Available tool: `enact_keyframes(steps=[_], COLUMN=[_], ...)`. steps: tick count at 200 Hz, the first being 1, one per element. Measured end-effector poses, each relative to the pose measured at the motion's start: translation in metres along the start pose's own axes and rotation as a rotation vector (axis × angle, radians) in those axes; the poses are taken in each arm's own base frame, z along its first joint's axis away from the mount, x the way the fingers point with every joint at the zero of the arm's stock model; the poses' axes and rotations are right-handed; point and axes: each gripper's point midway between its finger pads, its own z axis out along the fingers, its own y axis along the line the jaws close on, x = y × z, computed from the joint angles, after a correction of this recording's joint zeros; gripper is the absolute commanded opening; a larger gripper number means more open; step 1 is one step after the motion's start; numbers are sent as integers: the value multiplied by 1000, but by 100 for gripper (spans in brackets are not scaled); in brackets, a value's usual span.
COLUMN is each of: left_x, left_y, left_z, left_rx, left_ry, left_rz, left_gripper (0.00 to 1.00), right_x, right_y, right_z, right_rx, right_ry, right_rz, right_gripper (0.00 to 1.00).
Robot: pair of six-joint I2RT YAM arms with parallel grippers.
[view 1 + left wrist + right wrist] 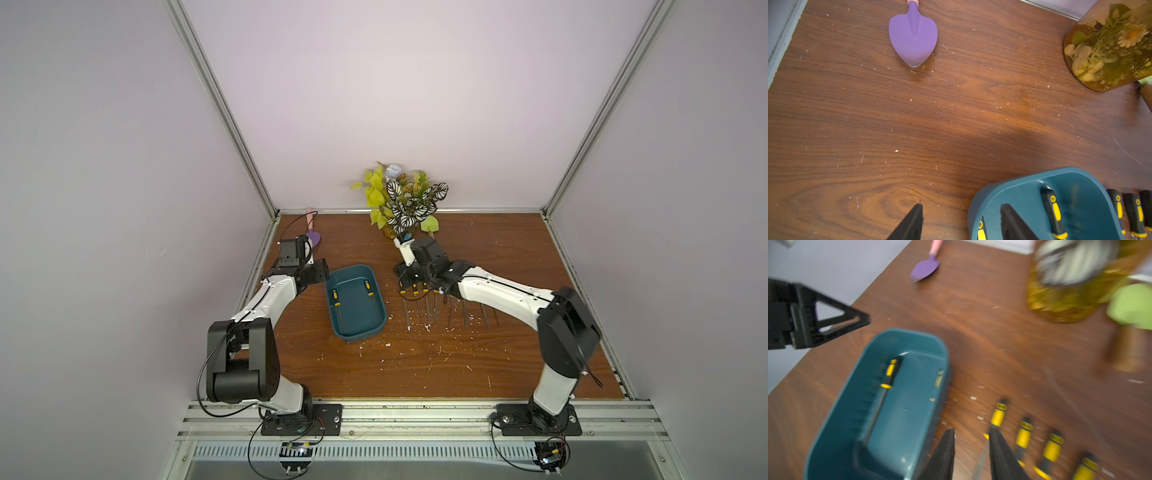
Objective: Take the file tool out of the storage box
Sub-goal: Pick up the file tool from the storage box.
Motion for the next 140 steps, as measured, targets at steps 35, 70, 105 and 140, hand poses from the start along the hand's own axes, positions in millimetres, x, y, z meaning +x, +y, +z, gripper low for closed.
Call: enact_keyframes(steps=[35,70,105,140], left_x=[-2,-14,-22,-20], left_y=[14,57,63,61], left_z=[-2,-17,-26,-25], left_rx=[-43,-110,-114,-101], left_ry=[-9,-57,-93,-88], left_rz=[-32,-140,-167,-168], left_gripper=[62,63,64,64], right_x=[12,15,21,22], right_y=[64,103,123,133], right_z=[57,96,129,153], right_rx=[-147,-224,-246,-248], right_ry=[68,103,156,183], right_rz=[-25,-42,-61,-73], right_gripper=[38,41,41,41])
